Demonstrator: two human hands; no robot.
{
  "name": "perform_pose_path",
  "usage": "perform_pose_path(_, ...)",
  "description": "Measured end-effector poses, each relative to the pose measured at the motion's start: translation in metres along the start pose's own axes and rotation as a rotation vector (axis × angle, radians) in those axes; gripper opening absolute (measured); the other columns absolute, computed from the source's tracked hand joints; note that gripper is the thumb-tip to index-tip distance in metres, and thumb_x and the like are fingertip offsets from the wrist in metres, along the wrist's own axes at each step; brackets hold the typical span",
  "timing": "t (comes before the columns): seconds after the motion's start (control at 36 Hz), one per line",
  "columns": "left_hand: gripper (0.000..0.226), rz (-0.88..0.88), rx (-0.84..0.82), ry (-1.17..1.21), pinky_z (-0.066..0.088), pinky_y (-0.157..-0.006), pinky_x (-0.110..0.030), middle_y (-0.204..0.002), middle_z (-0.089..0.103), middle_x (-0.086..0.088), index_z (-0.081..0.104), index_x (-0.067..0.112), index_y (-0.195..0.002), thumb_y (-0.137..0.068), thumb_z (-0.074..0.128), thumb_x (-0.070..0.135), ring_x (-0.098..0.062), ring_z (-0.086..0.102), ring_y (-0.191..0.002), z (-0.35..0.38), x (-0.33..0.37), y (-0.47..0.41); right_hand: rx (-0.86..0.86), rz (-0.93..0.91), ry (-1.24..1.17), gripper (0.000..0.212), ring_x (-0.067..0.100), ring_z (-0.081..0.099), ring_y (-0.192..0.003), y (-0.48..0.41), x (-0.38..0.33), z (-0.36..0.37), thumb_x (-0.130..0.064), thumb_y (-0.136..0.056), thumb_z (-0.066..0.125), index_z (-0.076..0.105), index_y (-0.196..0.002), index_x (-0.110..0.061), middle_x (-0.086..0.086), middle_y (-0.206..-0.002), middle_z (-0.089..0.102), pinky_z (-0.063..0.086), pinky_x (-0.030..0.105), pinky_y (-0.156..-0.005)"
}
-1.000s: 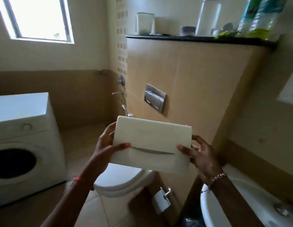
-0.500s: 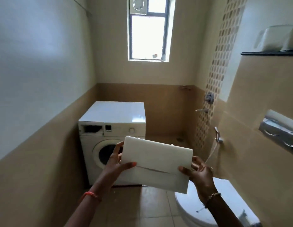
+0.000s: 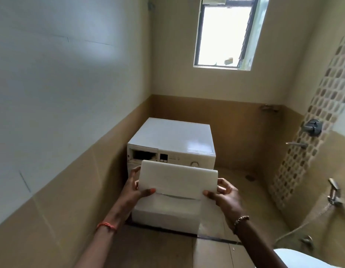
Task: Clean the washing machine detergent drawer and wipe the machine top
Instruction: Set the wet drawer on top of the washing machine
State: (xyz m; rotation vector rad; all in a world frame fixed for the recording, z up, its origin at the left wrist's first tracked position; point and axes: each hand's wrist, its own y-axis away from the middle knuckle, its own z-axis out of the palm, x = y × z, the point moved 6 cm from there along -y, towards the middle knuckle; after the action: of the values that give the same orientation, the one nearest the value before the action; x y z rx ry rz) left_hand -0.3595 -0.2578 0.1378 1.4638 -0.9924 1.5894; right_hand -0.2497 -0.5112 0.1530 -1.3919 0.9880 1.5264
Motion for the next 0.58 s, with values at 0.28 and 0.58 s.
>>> perform_pose_path(0.28, 0.112, -0.028, 0.071, -0.025, 0.056, -0.065, -0.025, -0.111, 0.063, -0.006, 0.037, 0.032, -0.128, -0.03, 0.091, 0.041, -0.021, 0.063, -0.097, -0.055, 0.006, -0.137, -0.064, 0.051, -0.016, 0.048, 0.031, 0.067, -0.089, -0.16, 0.006, 0.069, 0.009, -0.065, 0.076, 0.057, -0.108, 0.0, 0.019, -0.1, 0.069, 0.057, 0.039, -0.076)
perform_pose_path(0.58, 0.074, -0.022, 0.129, -0.045, 0.054, -0.058, -0.017, -0.102, 0.061, 0.001, 0.032, 0.022, -0.132, -0.075, 0.068, -0.008, -0.008, 0.061, -0.086, -0.101, -0.001, -0.276, -0.06, 0.027, 0.034, 0.038, 0.024, 0.067, -0.076, -0.297, -0.002, 0.135, 0.011, -0.066, 0.074, 0.06, -0.1, 0.003, 0.017, -0.092, 0.07, 0.056, 0.041, -0.077)
